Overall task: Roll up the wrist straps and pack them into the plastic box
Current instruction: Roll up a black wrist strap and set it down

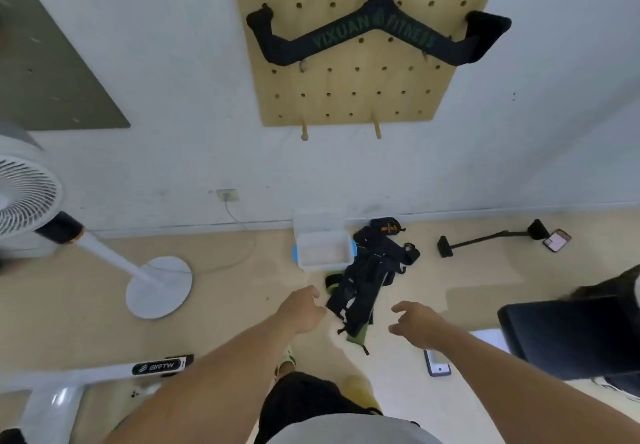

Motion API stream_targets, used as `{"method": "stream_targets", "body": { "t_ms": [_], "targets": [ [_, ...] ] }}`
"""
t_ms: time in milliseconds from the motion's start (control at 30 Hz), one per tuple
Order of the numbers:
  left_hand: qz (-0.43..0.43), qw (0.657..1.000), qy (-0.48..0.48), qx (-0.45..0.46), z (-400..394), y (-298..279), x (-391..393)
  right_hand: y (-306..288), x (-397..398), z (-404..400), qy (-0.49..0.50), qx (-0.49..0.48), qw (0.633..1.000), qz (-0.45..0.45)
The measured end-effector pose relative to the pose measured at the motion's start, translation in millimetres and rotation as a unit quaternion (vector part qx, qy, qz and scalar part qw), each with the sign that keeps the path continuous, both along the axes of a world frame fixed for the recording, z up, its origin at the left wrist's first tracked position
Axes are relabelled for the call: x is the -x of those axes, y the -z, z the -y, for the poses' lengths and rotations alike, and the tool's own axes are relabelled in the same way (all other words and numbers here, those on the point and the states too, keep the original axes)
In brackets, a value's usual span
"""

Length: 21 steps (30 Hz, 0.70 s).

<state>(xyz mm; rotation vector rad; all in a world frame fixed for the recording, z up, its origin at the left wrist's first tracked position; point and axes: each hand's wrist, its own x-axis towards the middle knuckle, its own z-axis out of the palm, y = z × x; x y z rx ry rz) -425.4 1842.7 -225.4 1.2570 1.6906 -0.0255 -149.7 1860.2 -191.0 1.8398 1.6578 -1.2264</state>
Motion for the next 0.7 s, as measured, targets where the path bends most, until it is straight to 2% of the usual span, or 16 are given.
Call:
{"method": "stream_targets", "body": {
  "t_ms": [333,700],
  "targets": [
    [-0.030,0.999,0.039,0.014,-109,15,124,-9,106,-102,0.004,0.007,0.999,0.031],
    [-0.015,1.000,0.004,0.027,-140,35,105,0,119,-159,-0.048,-0.011,0.999,0.010]
  ]
}}
